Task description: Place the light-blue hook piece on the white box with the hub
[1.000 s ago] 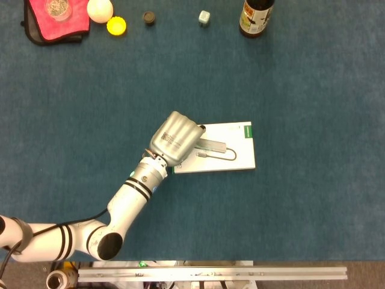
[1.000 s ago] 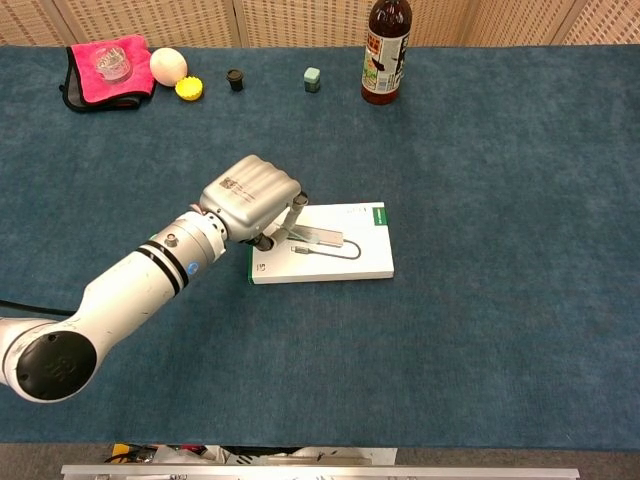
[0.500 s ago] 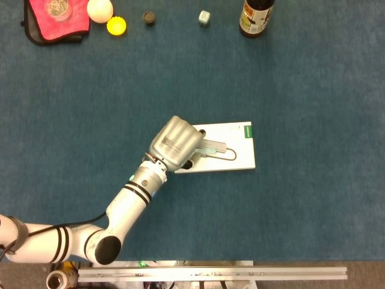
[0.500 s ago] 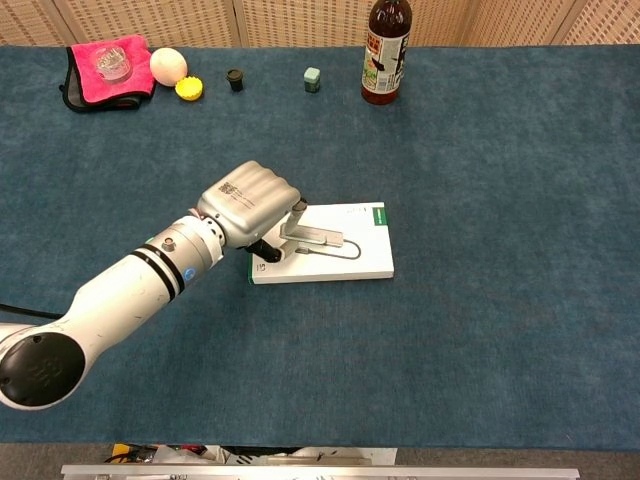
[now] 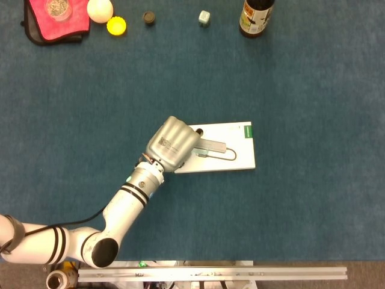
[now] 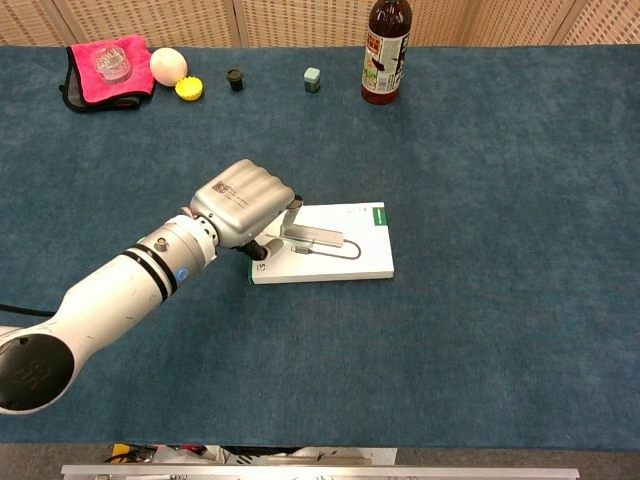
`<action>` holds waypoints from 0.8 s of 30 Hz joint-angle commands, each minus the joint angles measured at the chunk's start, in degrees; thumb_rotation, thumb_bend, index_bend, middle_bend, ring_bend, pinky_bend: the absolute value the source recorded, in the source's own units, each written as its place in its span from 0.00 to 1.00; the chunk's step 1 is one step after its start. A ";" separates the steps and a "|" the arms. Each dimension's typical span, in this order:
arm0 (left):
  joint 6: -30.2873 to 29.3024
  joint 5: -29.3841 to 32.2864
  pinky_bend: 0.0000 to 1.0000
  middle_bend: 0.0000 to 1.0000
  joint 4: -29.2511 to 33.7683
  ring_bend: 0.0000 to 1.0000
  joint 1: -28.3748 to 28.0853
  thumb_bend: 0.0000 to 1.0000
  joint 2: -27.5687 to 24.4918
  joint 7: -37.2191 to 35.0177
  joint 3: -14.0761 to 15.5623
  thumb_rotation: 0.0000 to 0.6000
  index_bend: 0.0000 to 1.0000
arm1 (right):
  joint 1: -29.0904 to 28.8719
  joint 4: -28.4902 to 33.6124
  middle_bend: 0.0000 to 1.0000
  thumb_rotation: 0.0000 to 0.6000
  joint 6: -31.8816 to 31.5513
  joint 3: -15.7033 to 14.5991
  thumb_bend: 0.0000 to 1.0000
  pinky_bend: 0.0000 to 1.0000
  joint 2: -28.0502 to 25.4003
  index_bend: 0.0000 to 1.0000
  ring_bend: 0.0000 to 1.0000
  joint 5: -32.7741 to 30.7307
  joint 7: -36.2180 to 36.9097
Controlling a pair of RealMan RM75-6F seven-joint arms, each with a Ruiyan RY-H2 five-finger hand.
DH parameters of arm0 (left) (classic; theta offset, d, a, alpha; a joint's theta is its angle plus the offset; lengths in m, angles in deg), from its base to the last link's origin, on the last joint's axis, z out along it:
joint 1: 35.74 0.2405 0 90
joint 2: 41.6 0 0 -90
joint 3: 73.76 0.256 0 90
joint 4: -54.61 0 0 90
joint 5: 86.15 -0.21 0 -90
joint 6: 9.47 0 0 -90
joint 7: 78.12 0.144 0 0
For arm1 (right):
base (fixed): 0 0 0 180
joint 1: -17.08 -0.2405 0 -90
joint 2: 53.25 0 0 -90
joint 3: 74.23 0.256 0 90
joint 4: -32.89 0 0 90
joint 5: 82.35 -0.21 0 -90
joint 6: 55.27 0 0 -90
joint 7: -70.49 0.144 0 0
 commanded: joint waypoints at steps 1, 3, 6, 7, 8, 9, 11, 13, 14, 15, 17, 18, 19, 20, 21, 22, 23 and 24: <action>-0.53 -0.14 1.00 0.96 0.42 0.98 0.00 0.34 -0.29 0.66 0.46 0.91 0.40 | -0.04 0.02 0.29 1.00 -0.07 0.03 0.14 0.33 0.03 0.16 0.25 0.12 -0.06; -0.72 0.35 1.00 0.95 0.76 0.97 -0.11 0.31 -0.50 1.42 0.66 0.98 0.38 | -0.07 0.14 0.29 1.00 -0.17 0.05 0.14 0.33 0.00 0.16 0.25 0.26 -0.21; -1.52 0.40 0.99 0.92 0.91 0.96 -0.24 0.27 -0.52 2.65 0.97 1.00 0.33 | -0.08 0.34 0.29 1.00 -0.38 0.06 0.14 0.33 -0.06 0.16 0.25 0.52 -0.34; -1.81 0.28 0.99 0.92 1.05 0.95 -0.26 0.26 -0.54 2.98 1.09 1.00 0.32 | -0.06 0.37 0.29 1.00 -0.47 0.07 0.14 0.33 -0.08 0.16 0.25 0.56 -0.36; -2.15 0.02 0.98 0.91 1.26 0.95 -0.28 0.25 -0.59 3.37 1.30 1.00 0.31 | -0.01 0.40 0.29 1.00 -0.58 0.08 0.14 0.33 -0.10 0.16 0.25 0.59 -0.36; -2.37 -0.26 0.97 0.90 1.44 0.94 -0.30 0.24 -0.63 3.62 1.49 1.00 0.30 | 0.03 0.43 0.29 1.00 -0.63 0.07 0.14 0.33 -0.11 0.16 0.25 0.58 -0.37; -2.92 -1.23 0.95 0.89 1.63 0.92 -0.28 0.23 -0.59 3.90 1.90 1.00 0.29 | 0.11 0.46 0.29 1.00 -0.69 0.03 0.14 0.33 -0.12 0.16 0.25 0.59 -0.35; -3.22 -1.98 0.92 0.85 1.67 0.89 -0.23 0.22 -0.45 3.98 2.30 1.00 0.27 | 0.17 0.49 0.29 1.00 -0.76 0.00 0.14 0.33 -0.11 0.16 0.25 0.61 -0.32; -3.36 -2.41 0.90 0.84 1.59 0.88 -0.24 0.22 -0.39 4.13 2.51 1.00 0.27 | 0.20 0.51 0.29 1.00 -0.80 -0.01 0.14 0.33 -0.12 0.16 0.25 0.64 -0.31; -3.55 -2.80 0.89 0.82 1.57 0.87 -0.21 0.22 -0.29 4.40 2.78 1.00 0.26 | 0.25 0.53 0.29 1.00 -0.91 -0.02 0.14 0.33 -0.13 0.16 0.25 0.68 -0.28; -3.64 -3.07 0.87 0.80 1.71 0.85 -0.13 0.22 -0.09 4.39 2.94 1.00 0.26 | 0.34 0.55 0.29 1.00 -1.05 -0.04 0.14 0.33 -0.19 0.16 0.25 0.74 -0.28; -3.70 -3.18 0.87 0.80 1.75 0.85 -0.09 0.22 0.00 4.36 2.97 1.00 0.26 | 0.37 0.58 0.29 1.00 -1.09 -0.04 0.14 0.33 -0.24 0.16 0.25 0.74 -0.27; -3.80 -3.38 0.86 0.79 1.75 0.84 -0.06 0.22 0.09 4.29 2.97 1.00 0.26 | 0.41 0.62 0.29 1.00 -1.13 -0.06 0.14 0.33 -0.28 0.16 0.25 0.75 -0.25; -3.97 -3.64 0.86 0.79 1.73 0.84 0.00 0.22 0.17 4.21 2.97 1.00 0.26 | 0.46 0.63 0.29 1.00 -1.17 -0.09 0.14 0.33 -0.30 0.16 0.25 0.78 -0.26; -4.02 -3.70 0.86 0.79 1.76 0.84 0.03 0.22 0.18 4.30 3.00 1.00 0.26 | 0.47 0.66 0.29 1.00 -1.16 -0.11 0.14 0.33 -0.32 0.16 0.25 0.81 -0.28; -4.09 -3.64 0.86 0.79 1.91 0.84 0.08 0.22 0.17 4.41 3.00 1.00 0.26 | 0.47 0.70 0.29 1.00 -1.13 -0.15 0.14 0.33 -0.36 0.16 0.25 0.84 -0.31; -4.15 -3.64 0.86 0.79 2.13 0.84 0.13 0.22 0.15 4.42 2.99 1.00 0.26 | 0.47 0.74 0.29 1.00 -1.08 -0.19 0.14 0.33 -0.39 0.16 0.25 0.89 -0.32; -4.16 -3.62 0.86 0.79 2.35 0.84 0.18 0.22 0.10 4.46 3.03 1.00 0.26 | 0.45 0.79 0.29 1.00 -1.07 -0.23 0.14 0.33 -0.41 0.16 0.25 0.99 -0.34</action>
